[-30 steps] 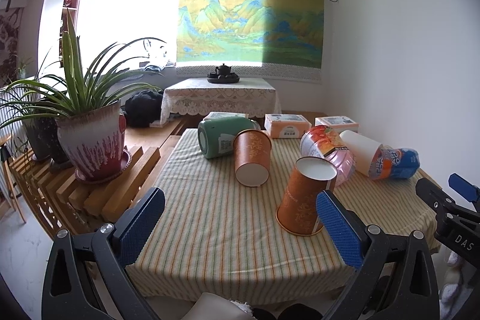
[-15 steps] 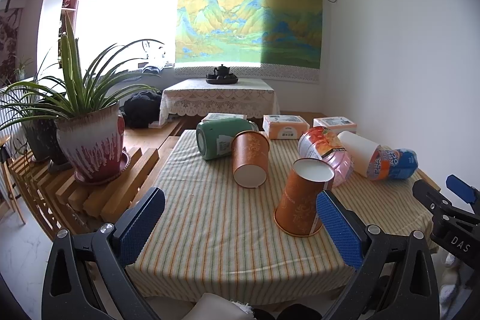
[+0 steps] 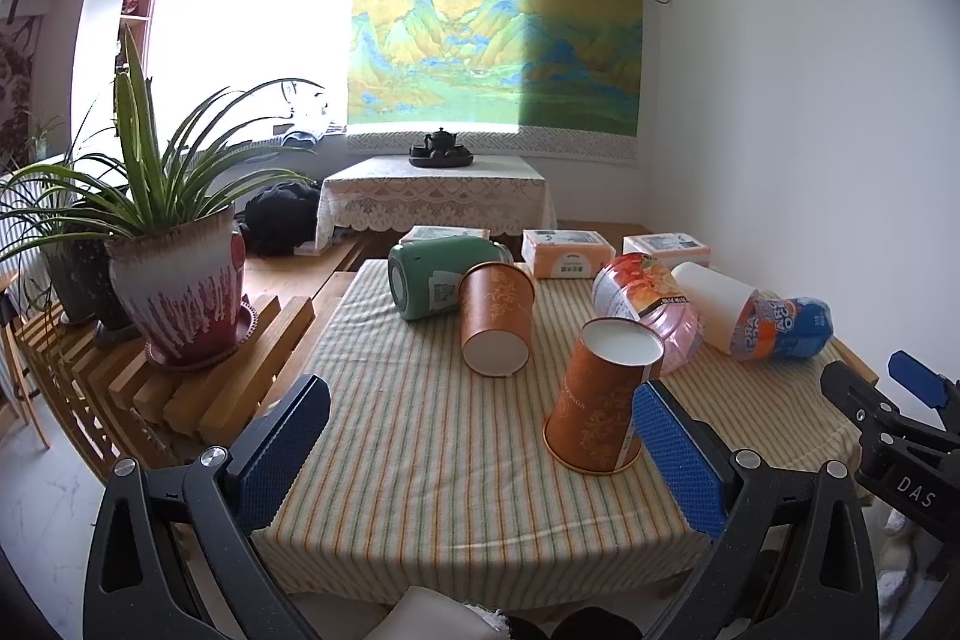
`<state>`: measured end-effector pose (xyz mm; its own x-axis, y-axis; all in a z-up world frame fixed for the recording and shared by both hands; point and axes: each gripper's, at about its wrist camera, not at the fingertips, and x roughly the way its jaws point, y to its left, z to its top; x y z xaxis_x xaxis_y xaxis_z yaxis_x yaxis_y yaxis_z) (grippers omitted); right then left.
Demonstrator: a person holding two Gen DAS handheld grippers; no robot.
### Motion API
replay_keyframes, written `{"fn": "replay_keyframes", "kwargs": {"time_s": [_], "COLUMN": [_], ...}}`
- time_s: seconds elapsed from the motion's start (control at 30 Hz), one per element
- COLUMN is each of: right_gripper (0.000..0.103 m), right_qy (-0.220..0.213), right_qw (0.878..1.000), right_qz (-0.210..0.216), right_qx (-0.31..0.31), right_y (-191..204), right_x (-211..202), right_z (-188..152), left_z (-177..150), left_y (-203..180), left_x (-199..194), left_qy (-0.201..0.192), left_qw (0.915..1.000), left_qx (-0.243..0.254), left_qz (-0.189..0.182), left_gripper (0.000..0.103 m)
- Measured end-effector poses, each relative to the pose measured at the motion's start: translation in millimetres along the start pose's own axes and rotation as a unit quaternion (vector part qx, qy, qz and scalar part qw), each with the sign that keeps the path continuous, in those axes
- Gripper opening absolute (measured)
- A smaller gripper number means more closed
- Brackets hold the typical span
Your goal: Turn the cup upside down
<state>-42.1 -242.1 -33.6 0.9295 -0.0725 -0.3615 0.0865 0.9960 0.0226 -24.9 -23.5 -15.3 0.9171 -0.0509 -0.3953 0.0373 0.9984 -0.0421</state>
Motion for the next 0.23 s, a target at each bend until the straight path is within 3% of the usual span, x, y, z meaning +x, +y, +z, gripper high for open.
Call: {"fn": "replay_keyframes", "kwargs": {"time_s": [0.23], "right_gripper": [0.091], "right_qy": [0.003], "right_qw": [1.000], "right_qz": [0.000], "right_qx": [0.000], "right_y": [0.6], "right_x": [1.2], "right_z": [-1.6], "left_z": [-1.1], "left_y": [-0.2], "left_x": [0.9], "left_qy": [0.001], "left_qw": [1.0000], "left_qx": [0.000], "left_qz": [0.001], "left_gripper": [0.102]}}
